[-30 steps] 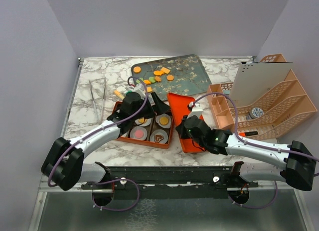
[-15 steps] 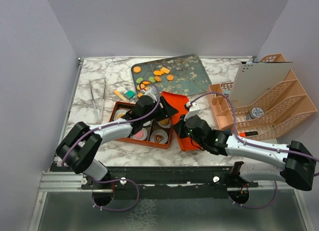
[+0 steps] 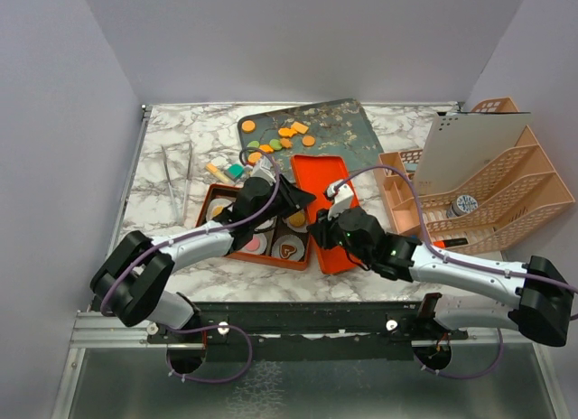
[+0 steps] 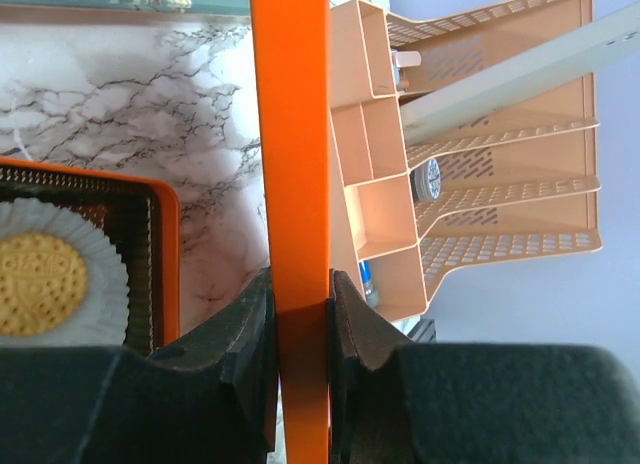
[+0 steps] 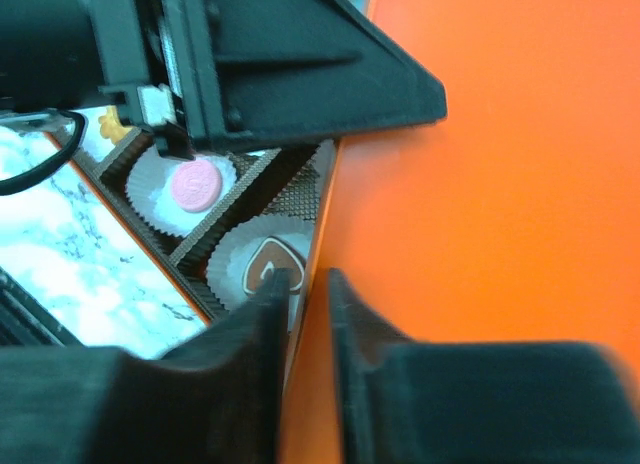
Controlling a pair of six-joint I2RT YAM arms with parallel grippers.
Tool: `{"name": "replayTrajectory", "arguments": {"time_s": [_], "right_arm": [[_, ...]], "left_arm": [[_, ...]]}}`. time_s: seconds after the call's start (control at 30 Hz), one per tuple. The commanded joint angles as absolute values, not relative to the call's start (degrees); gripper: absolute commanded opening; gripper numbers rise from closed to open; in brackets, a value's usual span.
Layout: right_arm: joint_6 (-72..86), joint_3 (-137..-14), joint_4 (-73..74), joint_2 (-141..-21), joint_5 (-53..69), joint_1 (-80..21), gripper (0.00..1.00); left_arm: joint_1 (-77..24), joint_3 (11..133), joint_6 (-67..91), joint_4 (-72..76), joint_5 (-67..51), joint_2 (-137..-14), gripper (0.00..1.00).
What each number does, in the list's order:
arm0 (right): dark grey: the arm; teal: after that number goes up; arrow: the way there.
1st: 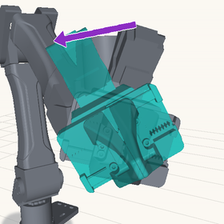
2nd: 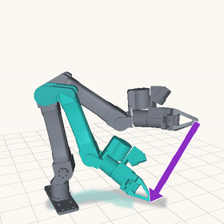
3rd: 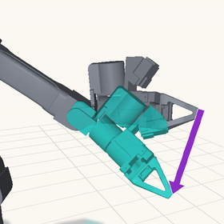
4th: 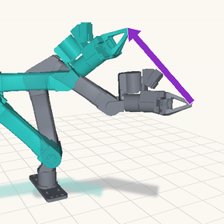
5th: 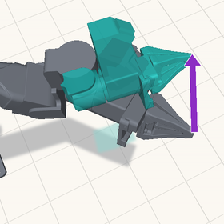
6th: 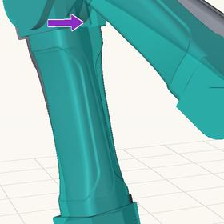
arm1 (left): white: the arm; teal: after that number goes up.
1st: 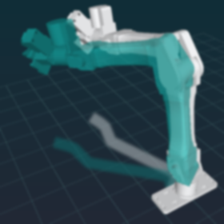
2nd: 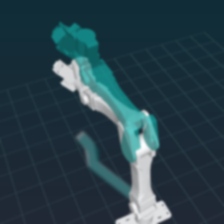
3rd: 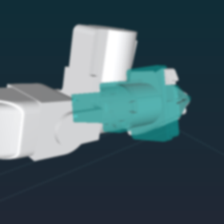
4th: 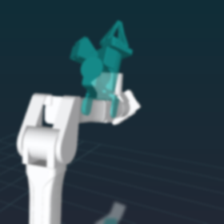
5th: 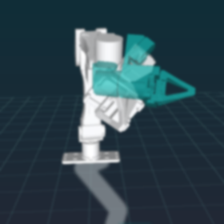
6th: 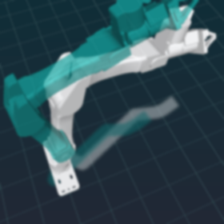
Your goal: Pack the cookies
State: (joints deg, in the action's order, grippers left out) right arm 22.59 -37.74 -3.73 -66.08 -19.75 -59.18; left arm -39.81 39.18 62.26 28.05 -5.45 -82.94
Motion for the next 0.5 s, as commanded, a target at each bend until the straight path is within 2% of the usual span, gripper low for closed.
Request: {"name": "replayTrajectory", "arguments": {"time_s": [0.0, 0.2, 0.3, 0.37, 0.47], "right_arm": [[13.18, -41.67, -2.84, -62.81, -15.74, -59.32, 0.37], [6.77, -44.71, 3.09, -59.84, -15.86, -59.33, 0.71], [2.94, -45.06, 4.45, -57.97, -14.63, -59.33, 0.88], [-2.85, -44.0, 4.02, -56.4, -11.1, -59.29, 0.92], [-12.27, -39.64, 0.79, -52.0, -3.91, -59.39, 0.93]], "left_arm": [[-38.54, 37.09, 64.53, 30.07, -1.92, -76.49, 0.0], [-34.29, 36.01, 65.56, 24.82, -2.34, -69.39, 0.0], [-31.57, 37.31, 66.13, 17.06, -1.36, -65.85, 0.0], [-29.93, 39.67, 66.08, 10.13, 0.31, -63.83, 0.0], [-27.61, 43.59, 65.46, 0.85, 3.75, -61.43, 0.0]]}}
